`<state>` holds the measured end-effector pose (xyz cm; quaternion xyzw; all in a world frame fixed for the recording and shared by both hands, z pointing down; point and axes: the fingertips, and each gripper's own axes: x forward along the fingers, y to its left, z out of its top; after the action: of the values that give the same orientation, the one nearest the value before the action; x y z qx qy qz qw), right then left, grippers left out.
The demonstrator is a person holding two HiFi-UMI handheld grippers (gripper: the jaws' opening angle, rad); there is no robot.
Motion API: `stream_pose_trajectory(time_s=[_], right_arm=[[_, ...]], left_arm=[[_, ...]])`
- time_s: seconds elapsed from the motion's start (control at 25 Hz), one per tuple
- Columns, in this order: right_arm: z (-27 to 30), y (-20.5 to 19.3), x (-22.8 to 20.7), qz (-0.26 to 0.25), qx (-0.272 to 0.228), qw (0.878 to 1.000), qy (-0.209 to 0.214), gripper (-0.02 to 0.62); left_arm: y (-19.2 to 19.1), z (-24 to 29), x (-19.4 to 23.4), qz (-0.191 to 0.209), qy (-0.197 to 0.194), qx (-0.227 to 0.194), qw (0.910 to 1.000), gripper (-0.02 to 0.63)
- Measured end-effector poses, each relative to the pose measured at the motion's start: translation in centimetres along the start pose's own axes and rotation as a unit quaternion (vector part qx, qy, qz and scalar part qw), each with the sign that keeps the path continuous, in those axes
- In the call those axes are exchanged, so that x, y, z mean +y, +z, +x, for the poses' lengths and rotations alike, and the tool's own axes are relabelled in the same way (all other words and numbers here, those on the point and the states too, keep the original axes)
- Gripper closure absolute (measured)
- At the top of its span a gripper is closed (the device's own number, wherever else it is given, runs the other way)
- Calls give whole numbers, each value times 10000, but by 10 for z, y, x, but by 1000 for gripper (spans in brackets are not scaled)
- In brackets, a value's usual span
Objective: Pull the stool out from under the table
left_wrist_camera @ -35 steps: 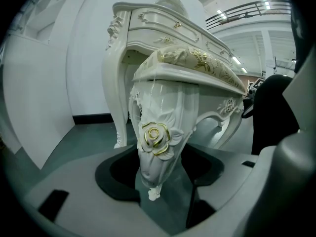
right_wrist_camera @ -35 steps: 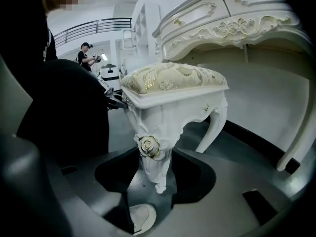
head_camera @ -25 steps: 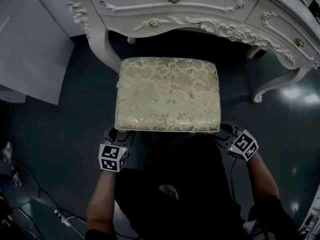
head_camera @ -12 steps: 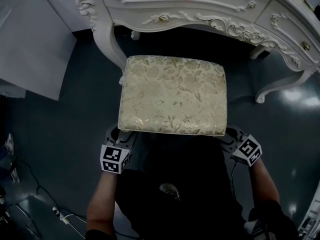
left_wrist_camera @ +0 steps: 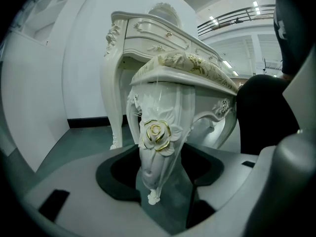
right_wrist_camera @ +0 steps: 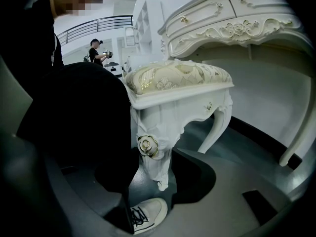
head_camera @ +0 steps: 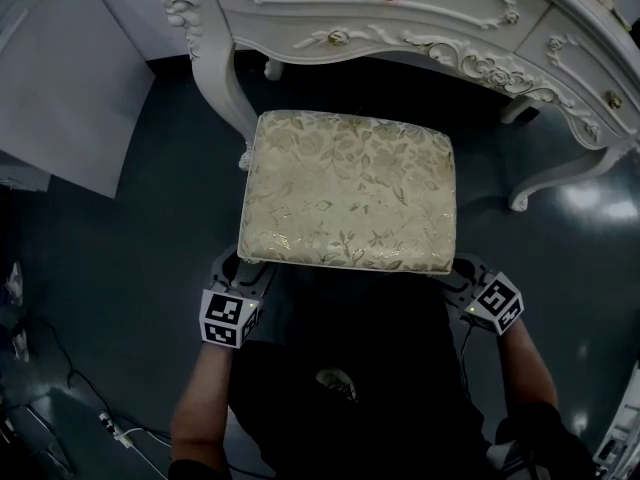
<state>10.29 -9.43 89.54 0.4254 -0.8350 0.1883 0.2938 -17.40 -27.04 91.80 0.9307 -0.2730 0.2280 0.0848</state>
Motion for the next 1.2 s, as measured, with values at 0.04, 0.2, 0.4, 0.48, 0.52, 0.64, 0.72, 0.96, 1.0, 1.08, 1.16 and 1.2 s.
stream_pose_trajectory(time_s=[0.04, 0.2, 0.4, 0.48, 0.52, 0.64, 0.72, 0.96, 1.0, 1.08, 1.16, 1.2], right_arm=[[0, 0, 0, 5, -12, 10000, 1, 368], [0, 1, 0, 12, -25, 10000, -9, 368], [1, 1, 0, 2, -11, 10000, 12, 368], [0, 3, -1, 16, -27, 10000, 29, 368], [0, 3, -2, 27, -37, 10000, 38, 368], [-1, 5, -2, 24, -30, 10000, 68, 368], [0, 5, -2, 6, -16, 9999, 103, 368], [2, 6, -2, -44, -42, 9996, 261, 367], [2, 6, -2, -53, -48, 9996, 288, 365], [2, 7, -2, -101, -28, 9994, 340, 365], [0, 8, -1, -179, 37, 9991, 382, 365], [-1, 8, -1, -231, 76, 9989, 395, 365]], left_arm=[[1, 0, 0, 1, 7, -16, 10000, 337], [2, 0, 1, 11, 29, -65, 10000, 338], [2, 0, 2, 16, 38, -93, 9999, 337], [-1, 0, 3, -3, 39, -67, 10000, 339], [-2, 0, 3, -11, 43, -55, 10000, 342], [-5, -4, 5, -5, 62, -13, 10000, 358], [-6, -7, 6, 31, 63, -12, 10000, 362], [3, -20, 6, 172, 76, -145, 9997, 393], [3, -22, 6, 197, 78, -136, 9997, 394], [5, -28, 6, 232, 111, -137, 9996, 402], [11, -35, 7, 266, 164, -226, 9993, 434], [15, -38, 7, 316, 194, -276, 9989, 456]])
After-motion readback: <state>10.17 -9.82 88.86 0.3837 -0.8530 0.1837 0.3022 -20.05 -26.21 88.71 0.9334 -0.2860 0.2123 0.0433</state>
